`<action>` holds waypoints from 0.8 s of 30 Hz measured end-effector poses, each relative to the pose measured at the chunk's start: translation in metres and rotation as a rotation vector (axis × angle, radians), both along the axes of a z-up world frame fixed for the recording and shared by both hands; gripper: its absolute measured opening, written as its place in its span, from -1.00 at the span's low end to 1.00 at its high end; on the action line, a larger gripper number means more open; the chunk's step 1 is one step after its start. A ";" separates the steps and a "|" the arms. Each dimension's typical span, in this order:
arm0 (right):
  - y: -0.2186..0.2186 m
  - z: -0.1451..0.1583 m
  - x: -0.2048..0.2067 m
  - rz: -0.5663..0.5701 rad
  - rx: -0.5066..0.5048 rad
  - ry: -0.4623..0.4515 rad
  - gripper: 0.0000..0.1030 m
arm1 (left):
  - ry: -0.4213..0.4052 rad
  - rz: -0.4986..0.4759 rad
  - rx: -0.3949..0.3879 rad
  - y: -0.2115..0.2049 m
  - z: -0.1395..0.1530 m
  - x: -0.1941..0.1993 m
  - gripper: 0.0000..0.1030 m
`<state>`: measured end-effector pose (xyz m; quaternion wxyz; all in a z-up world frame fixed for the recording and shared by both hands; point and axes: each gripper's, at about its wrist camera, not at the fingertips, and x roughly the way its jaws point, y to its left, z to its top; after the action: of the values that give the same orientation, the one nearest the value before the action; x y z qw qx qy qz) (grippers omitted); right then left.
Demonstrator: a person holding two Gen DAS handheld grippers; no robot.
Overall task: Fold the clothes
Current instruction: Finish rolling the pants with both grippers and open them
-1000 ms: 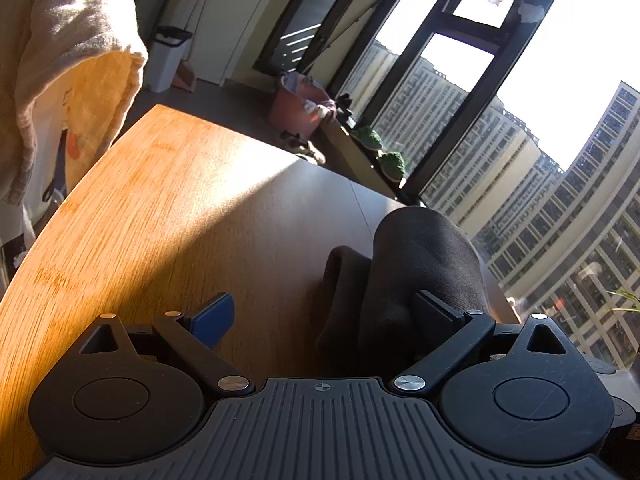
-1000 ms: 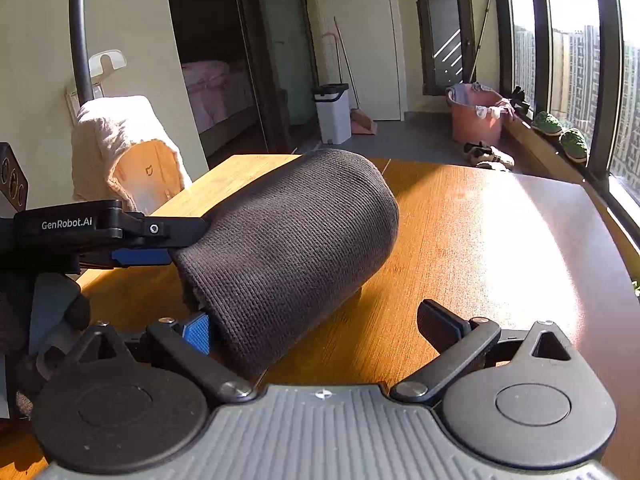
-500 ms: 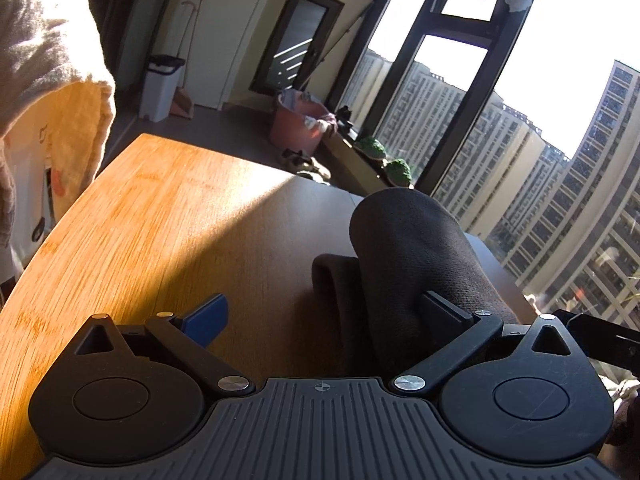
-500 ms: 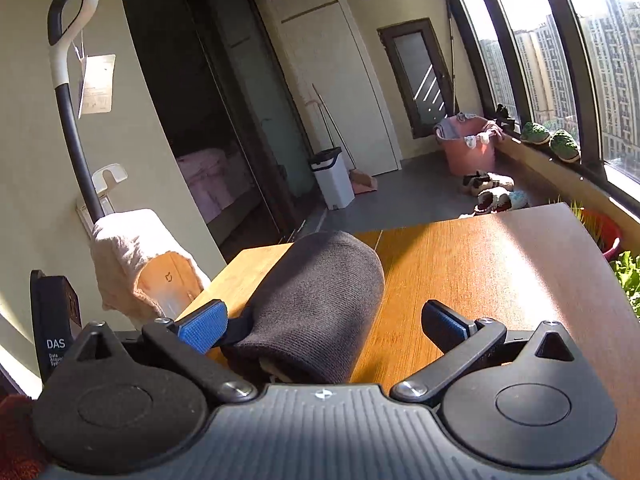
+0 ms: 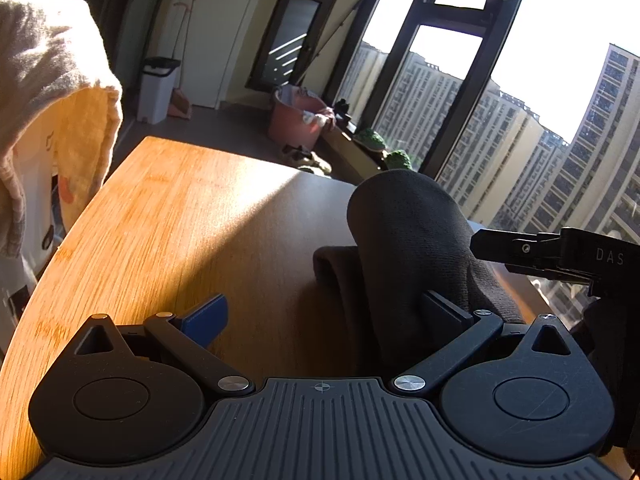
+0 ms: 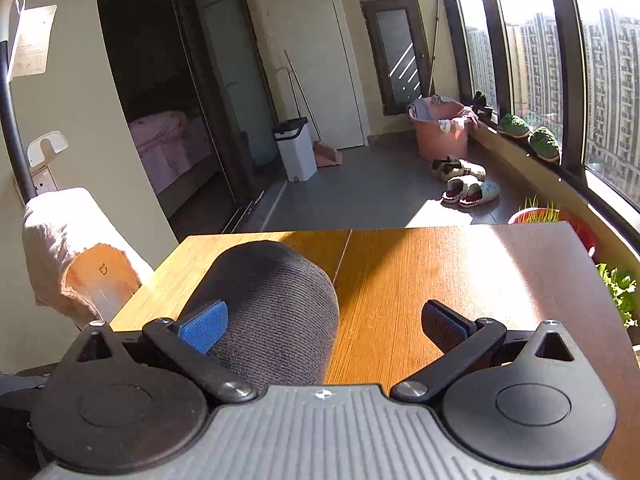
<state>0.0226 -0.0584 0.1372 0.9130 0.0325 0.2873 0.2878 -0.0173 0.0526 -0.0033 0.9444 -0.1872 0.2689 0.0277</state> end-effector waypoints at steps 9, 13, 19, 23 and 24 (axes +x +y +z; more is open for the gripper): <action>0.045 -0.026 0.047 -0.049 -0.163 0.108 1.00 | -0.001 -0.021 -0.013 0.005 0.000 0.003 1.00; 0.013 -0.014 0.017 -0.073 -0.047 0.033 1.00 | 0.001 -0.025 -0.018 0.007 0.000 0.004 1.00; -0.026 -0.040 -0.014 -0.094 0.045 0.106 1.00 | 0.002 -0.027 -0.025 0.010 -0.001 0.006 1.00; -0.034 -0.049 -0.015 -0.120 0.126 0.139 1.00 | -0.002 -0.025 -0.007 0.008 -0.001 0.006 1.00; -0.036 -0.050 -0.017 -0.129 0.138 0.139 1.00 | -0.004 -0.027 -0.006 0.008 -0.001 0.005 1.00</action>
<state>0.0059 -0.0941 0.0876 0.9030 0.1336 0.3269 0.2446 -0.0119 0.0605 -0.0044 0.9447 -0.1865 0.2695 0.0136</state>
